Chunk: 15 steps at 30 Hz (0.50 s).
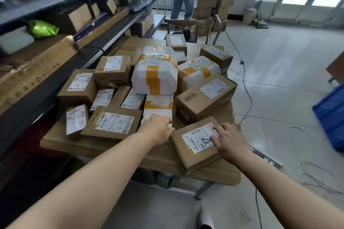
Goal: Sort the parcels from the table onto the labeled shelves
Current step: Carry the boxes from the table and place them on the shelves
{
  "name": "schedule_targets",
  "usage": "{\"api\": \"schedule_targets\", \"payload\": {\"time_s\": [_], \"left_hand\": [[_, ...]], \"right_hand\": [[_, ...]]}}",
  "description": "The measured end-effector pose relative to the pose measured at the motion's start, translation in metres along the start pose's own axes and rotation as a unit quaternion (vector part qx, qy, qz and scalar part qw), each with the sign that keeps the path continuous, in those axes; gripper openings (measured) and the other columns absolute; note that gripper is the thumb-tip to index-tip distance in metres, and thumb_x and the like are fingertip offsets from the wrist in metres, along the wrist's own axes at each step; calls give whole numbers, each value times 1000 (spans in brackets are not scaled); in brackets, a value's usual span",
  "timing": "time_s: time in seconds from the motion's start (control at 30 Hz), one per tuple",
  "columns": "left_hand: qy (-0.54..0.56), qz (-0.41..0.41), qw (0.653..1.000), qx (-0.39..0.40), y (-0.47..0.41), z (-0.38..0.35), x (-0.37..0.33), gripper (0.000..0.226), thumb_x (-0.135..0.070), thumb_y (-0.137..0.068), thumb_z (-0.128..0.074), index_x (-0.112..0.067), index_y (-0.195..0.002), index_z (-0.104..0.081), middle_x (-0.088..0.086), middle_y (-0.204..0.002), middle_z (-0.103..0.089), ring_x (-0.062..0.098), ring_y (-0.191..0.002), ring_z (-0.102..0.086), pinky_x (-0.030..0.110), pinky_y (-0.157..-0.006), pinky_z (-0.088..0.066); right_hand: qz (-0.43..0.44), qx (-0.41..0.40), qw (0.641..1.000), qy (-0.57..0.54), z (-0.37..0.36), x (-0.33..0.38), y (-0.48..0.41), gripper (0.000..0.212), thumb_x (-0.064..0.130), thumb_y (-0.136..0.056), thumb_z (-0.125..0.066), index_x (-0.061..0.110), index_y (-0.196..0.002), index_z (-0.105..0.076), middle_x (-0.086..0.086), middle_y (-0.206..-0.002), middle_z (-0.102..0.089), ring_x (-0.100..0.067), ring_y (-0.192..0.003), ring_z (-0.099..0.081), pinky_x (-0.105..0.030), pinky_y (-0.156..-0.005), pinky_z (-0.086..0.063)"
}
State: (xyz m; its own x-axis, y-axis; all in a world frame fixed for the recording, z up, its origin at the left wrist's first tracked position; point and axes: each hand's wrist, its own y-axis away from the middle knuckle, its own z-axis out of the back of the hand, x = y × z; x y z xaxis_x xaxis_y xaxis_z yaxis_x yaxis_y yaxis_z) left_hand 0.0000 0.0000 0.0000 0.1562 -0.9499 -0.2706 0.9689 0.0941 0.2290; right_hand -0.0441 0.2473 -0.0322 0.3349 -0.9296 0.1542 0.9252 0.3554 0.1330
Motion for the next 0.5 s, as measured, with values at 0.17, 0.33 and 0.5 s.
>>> {"api": "schedule_targets", "payload": {"time_s": [0.17,0.33,0.5], "left_hand": [[-159,-107,981,24,-15,-37,-31,57,-41,-102,-33,-15,-152,-25,7,-157,-28,25,-149,-6,45,-120,-5],[-205,-107,973,15,-13,-65,-48,57,-42,-101,-30,-11,-149,-25,13,-151,-36,31,-144,-22,43,-118,-14],[-39,-69,995,52,-5,-72,-46,55,-49,-93,-50,-18,-137,-38,6,-132,-52,25,-116,-53,38,-91,-45]], "right_hand": [[-18,-19,999,18,-23,-11,35,34,47,-94,-43,34,-125,-50,-1,-115,-40,-22,-110,-37,-36,-89,-36],[-46,41,997,-36,-36,-17,48,49,50,-95,-39,40,-142,-29,-3,-119,-46,-24,-113,-44,-38,-91,-40],[-102,68,985,-117,-39,-31,43,54,48,-96,-42,40,-146,-24,-8,-130,-48,-29,-120,-47,-41,-99,-40]]}}
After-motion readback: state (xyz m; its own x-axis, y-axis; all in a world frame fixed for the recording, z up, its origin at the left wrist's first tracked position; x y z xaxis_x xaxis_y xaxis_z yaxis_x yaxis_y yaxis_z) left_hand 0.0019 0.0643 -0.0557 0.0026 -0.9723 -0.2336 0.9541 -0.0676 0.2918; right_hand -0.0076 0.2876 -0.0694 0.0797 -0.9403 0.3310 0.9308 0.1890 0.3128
